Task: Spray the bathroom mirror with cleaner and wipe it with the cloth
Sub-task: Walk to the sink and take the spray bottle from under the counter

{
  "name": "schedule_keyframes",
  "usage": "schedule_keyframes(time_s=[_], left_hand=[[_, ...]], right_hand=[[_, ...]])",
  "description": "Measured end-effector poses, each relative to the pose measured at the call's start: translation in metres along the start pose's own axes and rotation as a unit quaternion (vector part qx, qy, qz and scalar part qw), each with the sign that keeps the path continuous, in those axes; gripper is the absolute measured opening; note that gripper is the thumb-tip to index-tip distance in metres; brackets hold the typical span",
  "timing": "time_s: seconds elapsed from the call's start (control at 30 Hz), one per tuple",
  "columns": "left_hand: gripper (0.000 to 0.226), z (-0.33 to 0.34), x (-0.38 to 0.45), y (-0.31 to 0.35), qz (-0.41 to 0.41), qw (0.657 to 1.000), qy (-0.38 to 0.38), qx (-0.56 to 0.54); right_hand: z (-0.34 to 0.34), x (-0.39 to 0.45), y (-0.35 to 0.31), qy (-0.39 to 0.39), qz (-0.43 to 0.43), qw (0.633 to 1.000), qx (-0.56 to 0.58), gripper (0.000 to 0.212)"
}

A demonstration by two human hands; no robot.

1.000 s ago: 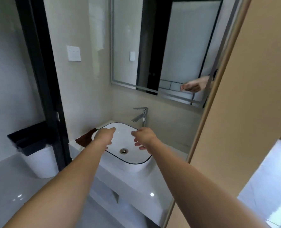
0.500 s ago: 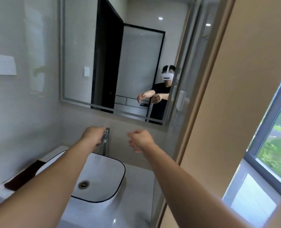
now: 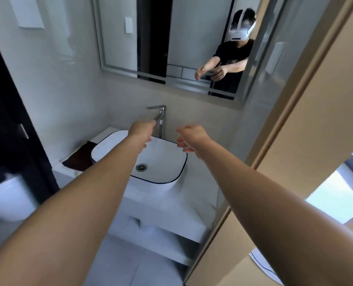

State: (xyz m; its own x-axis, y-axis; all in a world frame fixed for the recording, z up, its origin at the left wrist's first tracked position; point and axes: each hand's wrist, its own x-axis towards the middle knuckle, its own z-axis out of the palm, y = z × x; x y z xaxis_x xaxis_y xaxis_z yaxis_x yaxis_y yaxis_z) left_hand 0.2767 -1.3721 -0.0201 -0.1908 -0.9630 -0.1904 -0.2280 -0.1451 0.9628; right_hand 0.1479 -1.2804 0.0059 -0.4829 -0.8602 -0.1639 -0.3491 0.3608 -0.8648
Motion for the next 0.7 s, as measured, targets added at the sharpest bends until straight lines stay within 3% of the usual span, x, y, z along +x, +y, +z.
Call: schedule_keyframes(time_s=[0.43,0.7], left_hand=[[0.049,-0.112,-0.042,-0.137,-0.137,0.976,0.172,-0.001],[0.042,-0.115,-0.075,-0.245,-0.188,0.95,0.248,-0.017]], right_hand=[[0.161,-0.027,0.035,-0.215,-0.009,0.976,-0.028,0.026],[0.234,-0.041,0.124,-0.306,-0.02,0.949,-0.077,0.022]])
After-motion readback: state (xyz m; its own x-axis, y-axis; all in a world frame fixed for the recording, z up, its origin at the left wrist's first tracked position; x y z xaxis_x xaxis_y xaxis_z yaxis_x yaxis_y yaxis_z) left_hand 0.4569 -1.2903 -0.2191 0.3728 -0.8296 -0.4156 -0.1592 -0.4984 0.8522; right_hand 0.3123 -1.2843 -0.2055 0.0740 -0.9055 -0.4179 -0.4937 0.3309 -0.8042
